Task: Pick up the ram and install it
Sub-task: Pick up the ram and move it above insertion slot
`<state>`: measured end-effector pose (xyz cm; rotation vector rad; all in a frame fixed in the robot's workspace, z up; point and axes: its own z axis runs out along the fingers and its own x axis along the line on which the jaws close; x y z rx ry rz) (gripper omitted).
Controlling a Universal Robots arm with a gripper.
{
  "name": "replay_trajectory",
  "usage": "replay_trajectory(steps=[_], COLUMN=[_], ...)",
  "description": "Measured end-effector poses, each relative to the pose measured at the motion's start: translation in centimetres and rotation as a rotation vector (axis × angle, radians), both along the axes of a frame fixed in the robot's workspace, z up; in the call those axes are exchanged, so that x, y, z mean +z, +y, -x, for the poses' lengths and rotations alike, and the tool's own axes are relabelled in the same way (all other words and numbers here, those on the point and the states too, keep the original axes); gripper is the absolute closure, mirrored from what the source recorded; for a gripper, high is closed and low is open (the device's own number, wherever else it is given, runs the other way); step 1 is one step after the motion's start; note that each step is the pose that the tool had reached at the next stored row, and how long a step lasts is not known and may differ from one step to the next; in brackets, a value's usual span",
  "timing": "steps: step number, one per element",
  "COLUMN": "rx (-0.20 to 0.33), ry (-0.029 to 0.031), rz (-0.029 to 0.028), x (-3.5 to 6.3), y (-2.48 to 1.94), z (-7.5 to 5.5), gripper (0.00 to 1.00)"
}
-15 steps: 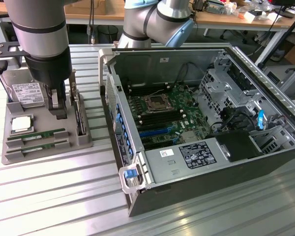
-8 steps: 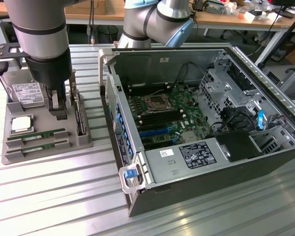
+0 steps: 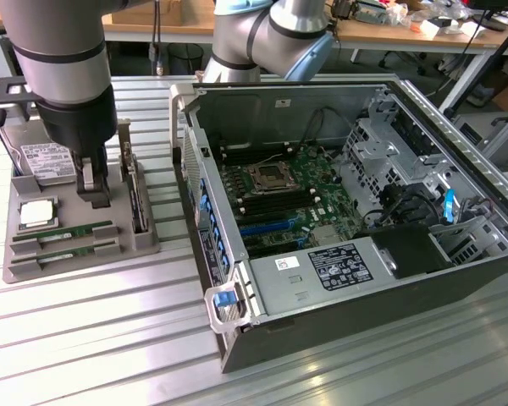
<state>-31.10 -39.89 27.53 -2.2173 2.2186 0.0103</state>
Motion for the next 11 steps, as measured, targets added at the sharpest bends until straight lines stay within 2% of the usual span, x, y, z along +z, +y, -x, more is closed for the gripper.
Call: replay_trajectory(steps=[9, 11], rx=[0.0, 0.0], ry=[0.0001, -0.0001], rz=[-0.0045, -0.005], x=[-0.2, -0.24], y=[0.0, 0.0], z=[2.9, 3.1], gripper=[0.7, 0.7])
